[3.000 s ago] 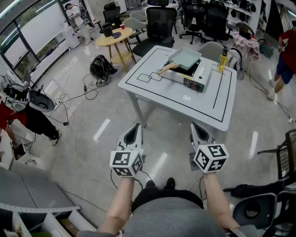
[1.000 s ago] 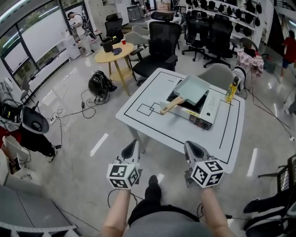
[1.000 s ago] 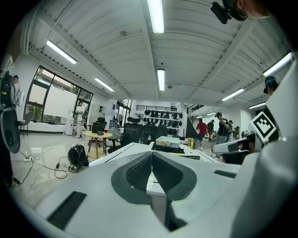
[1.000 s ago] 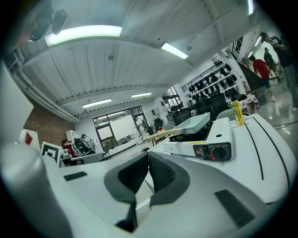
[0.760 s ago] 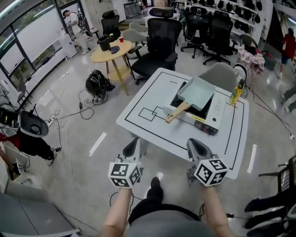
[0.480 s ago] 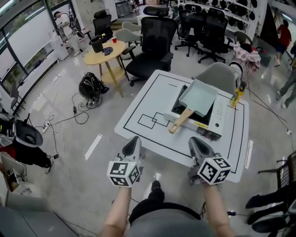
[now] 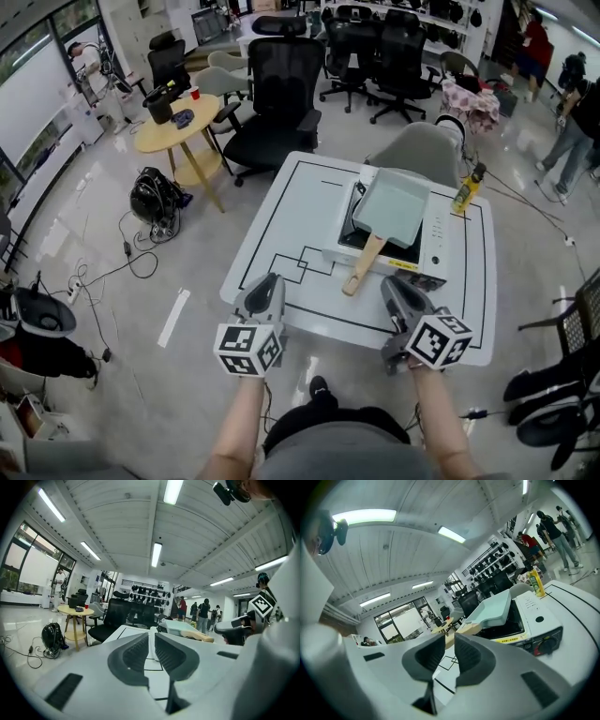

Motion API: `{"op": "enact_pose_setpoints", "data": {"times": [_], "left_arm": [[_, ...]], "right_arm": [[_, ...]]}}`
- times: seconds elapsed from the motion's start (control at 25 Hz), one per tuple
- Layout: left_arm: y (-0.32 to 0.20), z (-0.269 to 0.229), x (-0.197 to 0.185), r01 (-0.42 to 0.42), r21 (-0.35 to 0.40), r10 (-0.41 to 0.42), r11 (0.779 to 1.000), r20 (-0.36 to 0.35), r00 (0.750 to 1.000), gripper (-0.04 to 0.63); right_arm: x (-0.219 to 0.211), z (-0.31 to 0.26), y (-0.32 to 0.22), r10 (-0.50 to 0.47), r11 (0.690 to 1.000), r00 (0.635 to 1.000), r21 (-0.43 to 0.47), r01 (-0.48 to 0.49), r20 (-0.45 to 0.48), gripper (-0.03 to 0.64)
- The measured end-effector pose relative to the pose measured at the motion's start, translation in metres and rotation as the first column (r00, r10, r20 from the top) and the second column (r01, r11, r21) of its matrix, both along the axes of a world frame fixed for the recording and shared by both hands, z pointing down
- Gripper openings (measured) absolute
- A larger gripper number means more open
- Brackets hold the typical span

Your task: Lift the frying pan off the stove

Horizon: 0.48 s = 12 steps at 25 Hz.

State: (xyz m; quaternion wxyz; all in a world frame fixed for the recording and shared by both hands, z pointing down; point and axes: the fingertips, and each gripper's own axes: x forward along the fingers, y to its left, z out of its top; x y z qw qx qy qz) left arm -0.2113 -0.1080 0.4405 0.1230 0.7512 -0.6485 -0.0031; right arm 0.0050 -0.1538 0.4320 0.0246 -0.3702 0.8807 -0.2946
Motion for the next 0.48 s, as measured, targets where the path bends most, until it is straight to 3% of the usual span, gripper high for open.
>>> {"op": "enact_pose_setpoints", "data": {"times": [0.48], "left_arm": [[-0.041, 0.022, 0.013, -0.145, -0.074, 0.140, 0.987, -0.070, 0.988, 0.091]], "right_arm": [[-0.008, 0.009, -0.014, 0.031, 0.994, 0.996, -0.102, -0.022, 0.087, 0.134]]}}
